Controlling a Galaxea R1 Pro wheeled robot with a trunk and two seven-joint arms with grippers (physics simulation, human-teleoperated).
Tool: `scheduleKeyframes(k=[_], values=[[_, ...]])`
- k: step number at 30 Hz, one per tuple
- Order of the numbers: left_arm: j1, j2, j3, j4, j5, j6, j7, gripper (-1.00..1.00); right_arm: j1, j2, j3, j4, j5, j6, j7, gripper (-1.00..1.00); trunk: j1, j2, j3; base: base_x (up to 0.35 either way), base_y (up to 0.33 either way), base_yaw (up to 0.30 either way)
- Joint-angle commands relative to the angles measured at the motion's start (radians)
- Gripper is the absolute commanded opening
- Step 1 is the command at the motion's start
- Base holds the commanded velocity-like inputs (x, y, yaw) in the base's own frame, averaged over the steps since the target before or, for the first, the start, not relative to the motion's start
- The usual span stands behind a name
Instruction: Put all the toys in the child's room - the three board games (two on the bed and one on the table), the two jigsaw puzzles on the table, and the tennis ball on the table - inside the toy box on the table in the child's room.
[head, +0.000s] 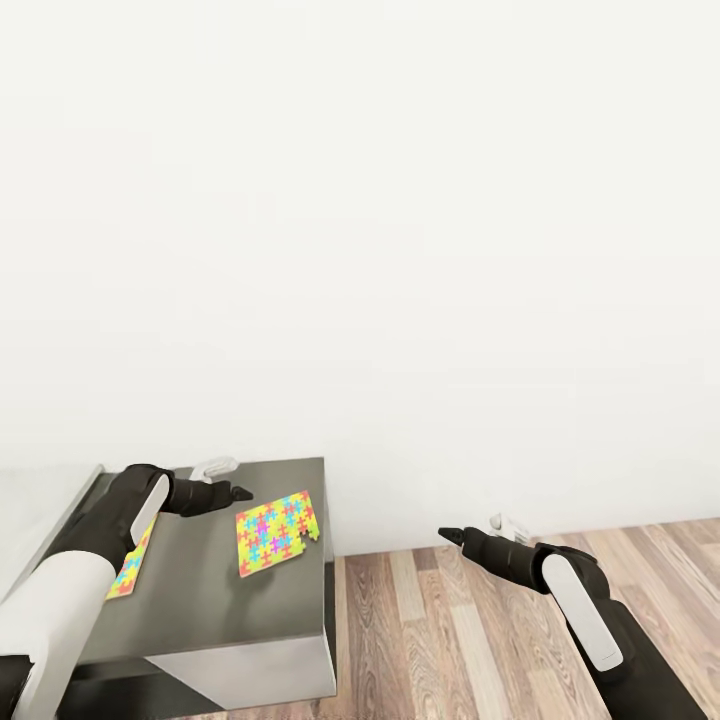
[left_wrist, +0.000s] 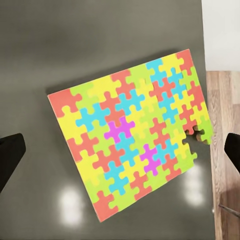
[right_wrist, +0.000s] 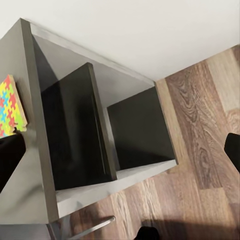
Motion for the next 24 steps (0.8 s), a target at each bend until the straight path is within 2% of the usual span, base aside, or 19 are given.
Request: scheduleKeyframes(k=[1,24], values=[[-0.001,0.000,0.000,-0.001,0.006,0.007,0.001,1.00,-0.001,-0.001,0.001,-0.001,-0.004,0.003,-0.004,1.00,0.001,-0.002,-0.004,0.002,-0.001,0.000],[0.000,0.001,0.003,-0.005,0.011,0.006,0.001,1.00,-0.001,-0.001,0.001,-0.001,-0.006,0.004,-0.004,1.00,0.001,-0.002,-0.041,0.000,0.000,0.000]])
